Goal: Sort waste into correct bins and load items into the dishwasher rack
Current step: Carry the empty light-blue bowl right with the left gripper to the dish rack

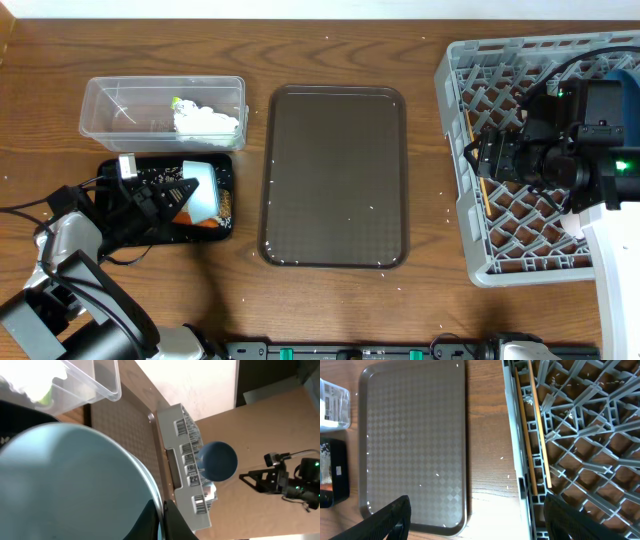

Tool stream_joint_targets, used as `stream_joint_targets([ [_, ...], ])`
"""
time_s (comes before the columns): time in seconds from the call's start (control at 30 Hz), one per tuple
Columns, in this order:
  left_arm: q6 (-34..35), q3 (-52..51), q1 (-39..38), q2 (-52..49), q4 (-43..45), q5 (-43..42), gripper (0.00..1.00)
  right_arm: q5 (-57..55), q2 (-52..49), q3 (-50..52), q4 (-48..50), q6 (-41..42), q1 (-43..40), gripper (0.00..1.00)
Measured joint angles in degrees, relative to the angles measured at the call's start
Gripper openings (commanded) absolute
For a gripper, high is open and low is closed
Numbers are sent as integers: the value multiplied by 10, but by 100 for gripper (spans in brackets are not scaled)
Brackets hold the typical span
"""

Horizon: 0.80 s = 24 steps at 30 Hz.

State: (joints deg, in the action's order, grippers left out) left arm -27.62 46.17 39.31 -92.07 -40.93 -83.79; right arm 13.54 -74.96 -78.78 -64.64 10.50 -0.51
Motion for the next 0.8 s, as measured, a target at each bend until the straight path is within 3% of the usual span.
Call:
stream_joint_targets([
  [0.3,18,0,-1,0,10,35,6,0,0,0,2,0,0,78],
  [0.47,31,0,-12,2,9,-12,6,0,0,0,7,0,0,77],
  [0.8,45,36,-130,77,44,-43,6,0,0,0,12,-4,0,76],
])
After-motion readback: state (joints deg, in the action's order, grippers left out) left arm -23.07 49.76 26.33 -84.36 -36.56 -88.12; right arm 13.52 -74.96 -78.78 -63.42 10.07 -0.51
